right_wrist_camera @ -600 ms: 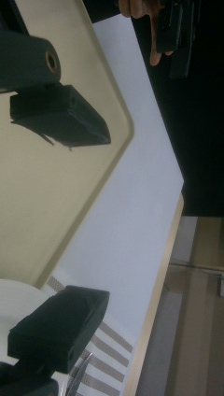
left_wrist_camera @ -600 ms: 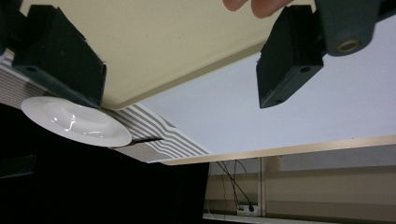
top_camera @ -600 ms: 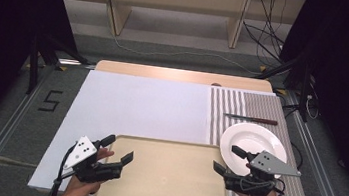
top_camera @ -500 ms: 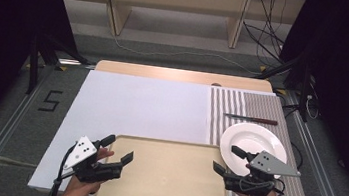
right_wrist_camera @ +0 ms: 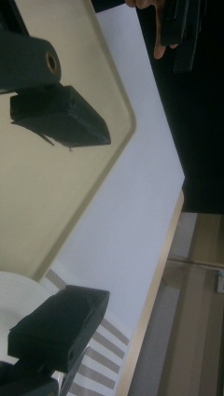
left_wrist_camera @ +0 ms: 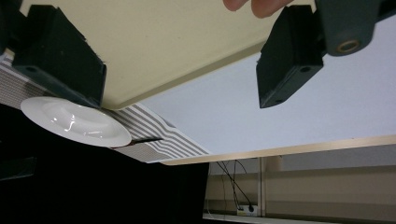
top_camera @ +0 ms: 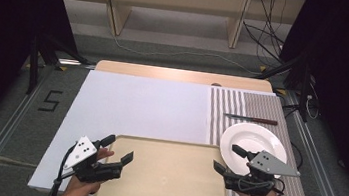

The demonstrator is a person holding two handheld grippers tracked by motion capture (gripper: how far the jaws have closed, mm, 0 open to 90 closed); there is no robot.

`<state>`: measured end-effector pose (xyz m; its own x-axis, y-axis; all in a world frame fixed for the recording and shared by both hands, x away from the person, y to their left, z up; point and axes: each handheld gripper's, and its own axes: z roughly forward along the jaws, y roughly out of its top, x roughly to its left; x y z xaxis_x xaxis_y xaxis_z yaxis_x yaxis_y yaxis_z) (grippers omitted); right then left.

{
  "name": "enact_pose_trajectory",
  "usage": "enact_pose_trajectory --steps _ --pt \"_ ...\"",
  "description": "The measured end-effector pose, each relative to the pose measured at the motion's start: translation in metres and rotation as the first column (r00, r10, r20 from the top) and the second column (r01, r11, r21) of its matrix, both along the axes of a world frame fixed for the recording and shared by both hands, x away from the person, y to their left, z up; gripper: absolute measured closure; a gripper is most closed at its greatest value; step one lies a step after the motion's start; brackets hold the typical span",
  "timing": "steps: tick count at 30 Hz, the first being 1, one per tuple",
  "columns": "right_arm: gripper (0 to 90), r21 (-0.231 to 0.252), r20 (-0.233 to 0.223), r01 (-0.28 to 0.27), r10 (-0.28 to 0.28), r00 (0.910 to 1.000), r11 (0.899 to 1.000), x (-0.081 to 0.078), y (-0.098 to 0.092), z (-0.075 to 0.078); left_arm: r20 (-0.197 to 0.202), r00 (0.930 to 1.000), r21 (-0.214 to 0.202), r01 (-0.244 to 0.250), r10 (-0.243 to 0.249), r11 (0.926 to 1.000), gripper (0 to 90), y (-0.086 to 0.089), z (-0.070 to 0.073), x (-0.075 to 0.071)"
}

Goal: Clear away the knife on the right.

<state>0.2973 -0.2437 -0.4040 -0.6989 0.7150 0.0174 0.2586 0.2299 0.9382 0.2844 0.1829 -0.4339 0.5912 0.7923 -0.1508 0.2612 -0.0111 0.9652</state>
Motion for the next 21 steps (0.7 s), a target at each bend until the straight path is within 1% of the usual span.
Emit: enact_pose_trajectory --steps 1,3,6,14,18,21 --pt "22.1 -0.006 0.010 0.005 -0.005 0.9999 1.000 0.0007 -0.0001 0.0002 0.000 1.0000 0.000 0.000 0.000 1.0000 16.0 0.0000 0.0000 0.0000" --pt "22.2 -0.011 0.016 0.014 -0.014 0.9998 1.000 0.0016 0.0000 0.0003 0.001 1.0000 0.002 0.000 0.000 1.0000 15.9 -0.0001 -0.0002 0.0001" --pt "22.4 -0.010 0.017 0.020 -0.020 0.9997 1.000 0.0023 0.0005 0.0004 -0.001 1.0000 0.001 -0.001 0.001 1.0000 15.9 0.0001 -0.0003 0.0003" --pt "22.9 -0.033 0.029 0.026 -0.026 0.9993 0.999 0.0068 0.0040 -0.0010 0.002 1.0000 0.000 -0.001 0.001 1.0000 16.0 0.0001 -0.0005 0.0006" --pt "23.0 -0.061 0.042 0.027 -0.025 0.9988 0.998 0.0086 0.0078 -0.0026 -0.001 1.0000 0.001 0.000 0.000 1.0000 16.0 0.0001 -0.0006 0.0006" --pt "23.0 -0.068 0.043 0.028 -0.025 0.9988 0.997 0.0101 0.0080 -0.0030 -0.002 1.0000 0.001 -0.001 0.001 1.0000 16.0 -0.0003 -0.0008 0.0009"
